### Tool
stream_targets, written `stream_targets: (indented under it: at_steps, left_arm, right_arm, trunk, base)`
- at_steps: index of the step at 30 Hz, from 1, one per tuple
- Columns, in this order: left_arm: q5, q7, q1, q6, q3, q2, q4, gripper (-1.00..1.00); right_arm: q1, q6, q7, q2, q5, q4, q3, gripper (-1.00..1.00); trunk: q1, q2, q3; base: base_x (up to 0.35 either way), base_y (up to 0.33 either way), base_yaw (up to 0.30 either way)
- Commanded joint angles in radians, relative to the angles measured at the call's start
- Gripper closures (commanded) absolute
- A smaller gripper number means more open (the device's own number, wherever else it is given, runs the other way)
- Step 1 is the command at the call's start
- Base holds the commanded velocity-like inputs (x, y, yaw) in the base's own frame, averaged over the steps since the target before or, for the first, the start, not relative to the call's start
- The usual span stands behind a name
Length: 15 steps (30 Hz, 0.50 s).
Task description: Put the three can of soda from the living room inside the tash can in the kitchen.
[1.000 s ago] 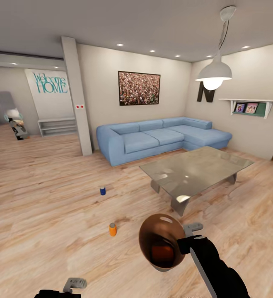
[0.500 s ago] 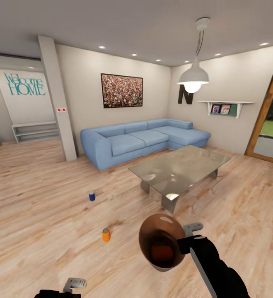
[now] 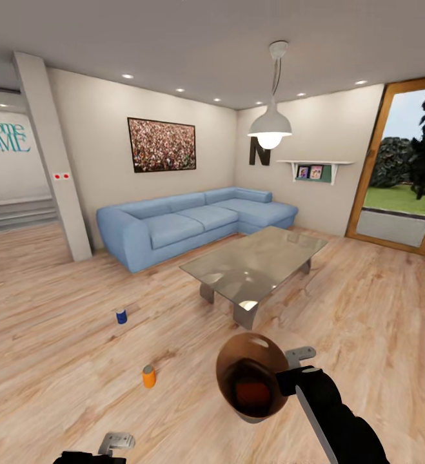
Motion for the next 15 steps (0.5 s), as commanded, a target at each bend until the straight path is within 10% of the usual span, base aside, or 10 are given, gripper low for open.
stream_targets:
  at_steps: [1, 15]
  left_arm:
    - [0.000, 0.000, 0.000, 0.000, 0.000, 0.000, 0.000, -1.00]
    - [0.001, -0.001, 0.000, 0.000, 0.000, 0.000, 0.000, -1.00]
  right_arm:
    - [0.000, 0.000, 0.002, 0.000, 0.000, 0.000, 0.000, 1.00]
    - [0.000, -0.017, 0.002, 0.001, 0.000, 0.000, 0.000, 1.00]
  trunk:
    - [0.000, 0.000, 0.001]
    - [0.000, 0.000, 0.011]
  base:
    - [0.000, 0.017, -0.269]
    - [-0.008, 0.150, -0.149]
